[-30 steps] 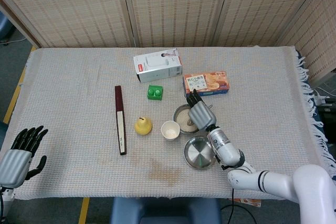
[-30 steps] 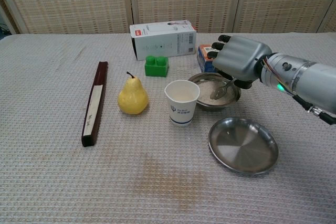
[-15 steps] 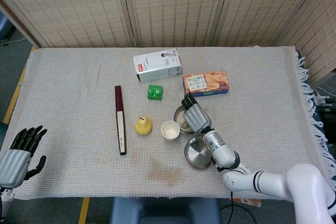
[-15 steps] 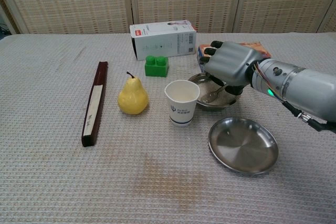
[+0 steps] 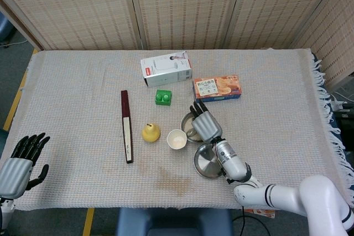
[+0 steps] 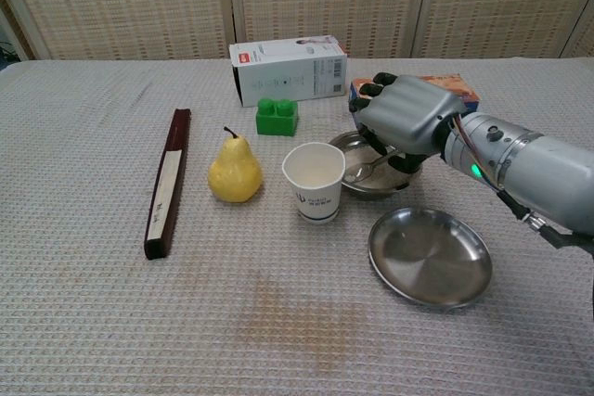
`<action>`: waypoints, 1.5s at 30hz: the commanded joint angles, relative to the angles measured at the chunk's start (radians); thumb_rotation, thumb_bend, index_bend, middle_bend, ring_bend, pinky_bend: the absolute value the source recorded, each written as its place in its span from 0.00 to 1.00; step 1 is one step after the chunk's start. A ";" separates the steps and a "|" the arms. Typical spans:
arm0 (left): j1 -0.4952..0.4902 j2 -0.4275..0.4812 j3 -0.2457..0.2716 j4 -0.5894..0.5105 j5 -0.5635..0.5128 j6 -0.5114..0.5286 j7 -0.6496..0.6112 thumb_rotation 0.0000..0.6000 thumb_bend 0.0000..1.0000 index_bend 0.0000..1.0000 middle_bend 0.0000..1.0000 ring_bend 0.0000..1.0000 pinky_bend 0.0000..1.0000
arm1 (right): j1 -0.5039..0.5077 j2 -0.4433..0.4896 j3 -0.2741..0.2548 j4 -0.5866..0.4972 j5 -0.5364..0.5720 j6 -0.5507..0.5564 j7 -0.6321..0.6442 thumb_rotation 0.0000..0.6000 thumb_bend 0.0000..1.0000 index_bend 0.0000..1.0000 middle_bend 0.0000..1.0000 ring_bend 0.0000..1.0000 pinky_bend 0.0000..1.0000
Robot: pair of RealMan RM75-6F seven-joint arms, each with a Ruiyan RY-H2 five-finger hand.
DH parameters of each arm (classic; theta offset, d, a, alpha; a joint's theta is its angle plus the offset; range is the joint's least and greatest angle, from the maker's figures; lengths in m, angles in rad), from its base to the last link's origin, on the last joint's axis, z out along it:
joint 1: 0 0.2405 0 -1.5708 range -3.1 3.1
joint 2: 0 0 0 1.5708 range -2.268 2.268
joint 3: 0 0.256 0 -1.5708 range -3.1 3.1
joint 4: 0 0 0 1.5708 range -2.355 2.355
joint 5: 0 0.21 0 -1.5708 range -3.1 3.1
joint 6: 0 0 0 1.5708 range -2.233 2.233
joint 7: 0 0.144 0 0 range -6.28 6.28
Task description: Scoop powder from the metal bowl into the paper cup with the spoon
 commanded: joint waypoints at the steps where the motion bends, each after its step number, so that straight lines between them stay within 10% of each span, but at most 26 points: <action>1: 0.001 0.000 0.001 -0.001 0.002 0.003 0.000 1.00 0.48 0.00 0.00 0.00 0.05 | -0.016 -0.001 -0.002 0.006 -0.014 0.016 0.037 1.00 0.41 0.75 0.11 0.00 0.00; 22: -0.001 -0.004 0.002 -0.007 -0.002 -0.007 0.019 1.00 0.48 0.00 0.00 0.00 0.05 | -0.093 0.069 0.047 -0.069 -0.140 0.118 0.321 1.00 0.40 0.75 0.11 0.00 0.00; 31: -0.001 -0.002 0.004 -0.012 -0.003 -0.010 0.024 1.00 0.48 0.00 0.00 0.00 0.05 | -0.061 0.075 0.060 -0.150 -0.175 0.124 0.243 1.00 0.40 0.75 0.11 0.00 0.00; 45: 0.003 0.005 0.005 -0.011 0.008 0.005 0.005 1.00 0.48 0.00 0.00 0.00 0.05 | 0.056 0.029 0.015 -0.180 -0.111 0.060 -0.225 1.00 0.41 0.74 0.11 0.00 0.00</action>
